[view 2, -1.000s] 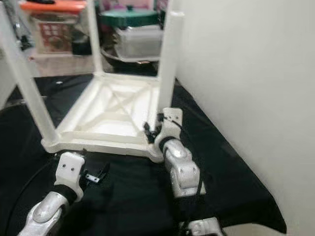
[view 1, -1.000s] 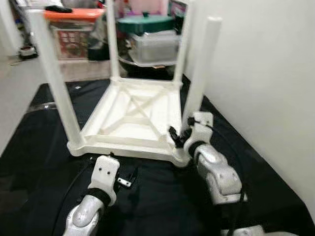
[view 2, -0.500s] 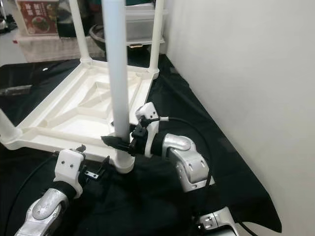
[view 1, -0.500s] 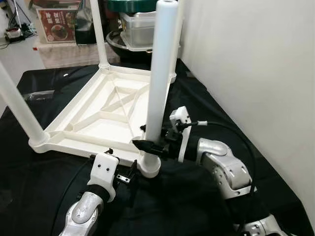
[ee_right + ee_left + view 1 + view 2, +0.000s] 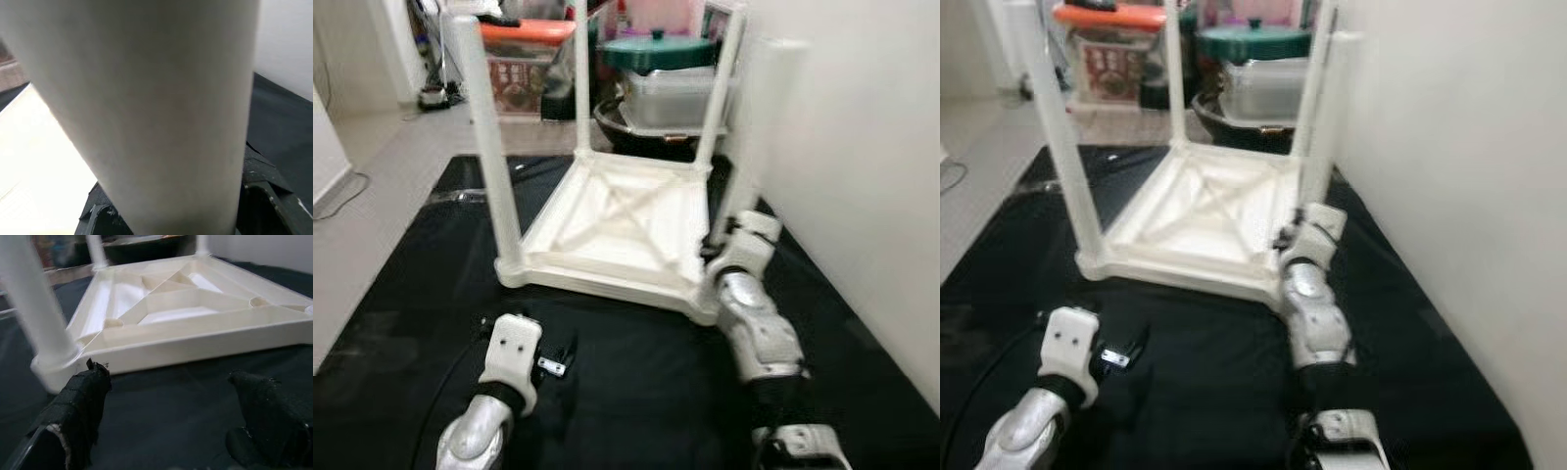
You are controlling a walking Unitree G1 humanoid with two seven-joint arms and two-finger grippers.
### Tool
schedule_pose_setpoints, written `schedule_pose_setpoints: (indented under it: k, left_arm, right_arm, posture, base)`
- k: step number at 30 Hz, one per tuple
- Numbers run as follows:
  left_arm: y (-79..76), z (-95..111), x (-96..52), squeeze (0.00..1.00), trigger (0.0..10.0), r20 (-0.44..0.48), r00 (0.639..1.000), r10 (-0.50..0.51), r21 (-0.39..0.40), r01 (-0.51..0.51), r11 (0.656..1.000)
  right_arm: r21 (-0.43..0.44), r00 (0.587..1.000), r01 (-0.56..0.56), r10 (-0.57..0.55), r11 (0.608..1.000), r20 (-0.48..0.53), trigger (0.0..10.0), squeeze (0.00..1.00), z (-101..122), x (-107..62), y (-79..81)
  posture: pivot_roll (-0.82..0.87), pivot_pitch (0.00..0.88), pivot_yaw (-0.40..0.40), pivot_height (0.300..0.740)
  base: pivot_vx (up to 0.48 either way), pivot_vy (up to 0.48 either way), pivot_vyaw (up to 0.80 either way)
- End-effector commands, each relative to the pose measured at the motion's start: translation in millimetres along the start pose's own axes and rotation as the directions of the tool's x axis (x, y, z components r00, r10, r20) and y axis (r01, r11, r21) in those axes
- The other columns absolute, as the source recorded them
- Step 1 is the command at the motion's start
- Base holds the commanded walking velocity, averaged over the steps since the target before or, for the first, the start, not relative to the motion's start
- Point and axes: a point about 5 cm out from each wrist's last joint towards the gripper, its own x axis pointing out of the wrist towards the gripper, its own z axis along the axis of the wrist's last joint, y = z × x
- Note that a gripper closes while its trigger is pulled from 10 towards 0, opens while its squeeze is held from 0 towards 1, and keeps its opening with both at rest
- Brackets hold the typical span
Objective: Building children table
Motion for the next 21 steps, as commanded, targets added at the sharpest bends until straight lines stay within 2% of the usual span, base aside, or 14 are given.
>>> schedule_pose_setpoints:
  k: [1,2,3,4,5,6,7,12,13,15,17,19,20,21]
  left_arm:
    - [-1.6,0,1.5,0.0,10.0,-0.008,1.0,-0.015,0.009,0.015,1.0]
    - [-1.5,-1,2.3,0.0,10.0,-0.009,1.0,-0.019,0.012,0.019,1.0]
    - [-1.5,-1,2.3,0.0,10.0,-0.009,1.0,-0.019,0.012,0.019,1.0]
    - [-1.5,-1,4.3,0.0,10.0,-0.005,1.0,-0.02,0.009,0.02,1.0]
    - [-1.6,0,5.9,0.0,10.0,-0.003,1.0,-0.021,0.009,0.021,1.0]
    - [-1.6,0,5.9,0.0,10.0,-0.003,1.0,-0.021,0.009,0.021,1.0]
    - [-1.7,0,6.7,0.0,10.0,-0.002,1.0,-0.021,0.01,0.021,1.0]
    - [0.2,0,4.5,0.0,10.0,-0.001,1.0,-0.014,0.011,0.014,1.0]
    - [2.7,-1,2.3,0.0,10.0,-0.004,1.0,-0.003,0.011,0.003,1.0]
    - [2.7,-3,2.6,0.0,10.0,-0.009,1.0,-0.003,0.02,0.004,1.0]
    - [2.7,-3,2.6,0.0,10.0,-0.009,1.0,-0.003,0.02,0.004,1.0]
    - [0.2,-2,6.1,0.0,10.0,-0.001,1.0,-0.008,0.016,0.008,1.0]
    - [0.2,-2,6.1,0.0,10.0,-0.001,1.0,-0.008,0.016,0.008,1.0]
    - [-1.1,0,8.0,0.0,10.0,0.004,1.0,-0.01,0.016,0.01,1.0]
  right_arm:
    - [-0.073,0.974,0.058,-0.073,0.996,-0.215,0.0,0.0,-44,-3.0,-14.3]
    - [-0.095,0.975,0.002,-0.023,0.995,-0.22,9.4,0.0,-42,-5.5,-6.0]
    - [-0.095,0.975,0.002,-0.023,0.995,-0.22,9.4,0.0,-42,-5.5,-6.0]
    - [-0.057,0.974,-0.111,0.098,0.992,-0.207,10.0,0.0,-36,-4.9,7.9]
    - [-0.038,0.971,-0.171,0.162,0.985,-0.177,10.0,0.82,-30,-3.5,16.9]
    - [-0.038,0.971,-0.171,0.162,0.985,-0.177,10.0,0.82,-30,-3.5,16.9]
    - [-0.018,0.97,-0.2,0.196,0.98,-0.144,10.0,1.0,-23,-1.2,24.3]
    - [0.037,0.951,-0.299,0.301,0.954,-0.068,10.0,1.0,-4,3.0,37.6]
    - [0.101,0.847,-0.531,0.529,0.841,0.049,10.0,0.0,24,-2.4,56.1]
    - [0.086,0.715,-0.698,0.685,0.711,0.138,10.0,0.0,39,-11.8,66.9]
    - [0.086,0.715,-0.698,0.685,0.711,0.138,10.0,0.0,39,-11.8,66.9]
    - [0.015,0.531,-0.844,0.832,0.536,0.161,10.0,0.0,41,-26.6,75.9]
    - [0.015,0.531,-0.844,0.832,0.536,0.161,10.0,0.0,41,-26.6,75.9]
    - [-0.026,0.447,-0.89,0.884,0.454,0.139,10.0,0.0,36,-32.9,80.3]
  posture:
    - [0.11,0.0,-0.045,0.74]
    - [0.11,0.0,-0.045,0.74]
    - [0.11,0.0,-0.045,0.74]
    - [0.11,0.0,-0.048,0.74]
    - [0.11,0.0,-0.054,0.74]
    - [0.11,0.0,-0.054,0.74]
    - [0.12,0.0,-0.056,0.74]
    - [0.13,0.0,-0.065,0.74]
    - [0.13,0.0,-0.071,0.74]
    - [0.13,0.0,-0.068,0.74]
    - [0.13,0.0,-0.068,0.74]
    - [0.14,0.0,-0.073,0.74]
    - [0.14,0.0,-0.073,0.74]
    - [0.14,0.0,-0.079,0.74]
  base:
    - [0.0,0.0,0.0]
    - [0.0,0.0,0.0]
    - [0.0,0.0,0.0]
    - [0.0,0.0,0.0]
    - [0.0,0.0,0.0]
    - [0.0,0.0,0.0]
    - [0.0,0.0,0.0]
    - [0.0,0.0,0.0]
    - [0.0,0.0,0.0]
    - [0.0,0.0,0.0]
    - [0.0,0.0,0.0]
    - [0.0,0.0,0.0]
    - [0.0,0.0,0.0]
    - [0.0,0.0,0.0]
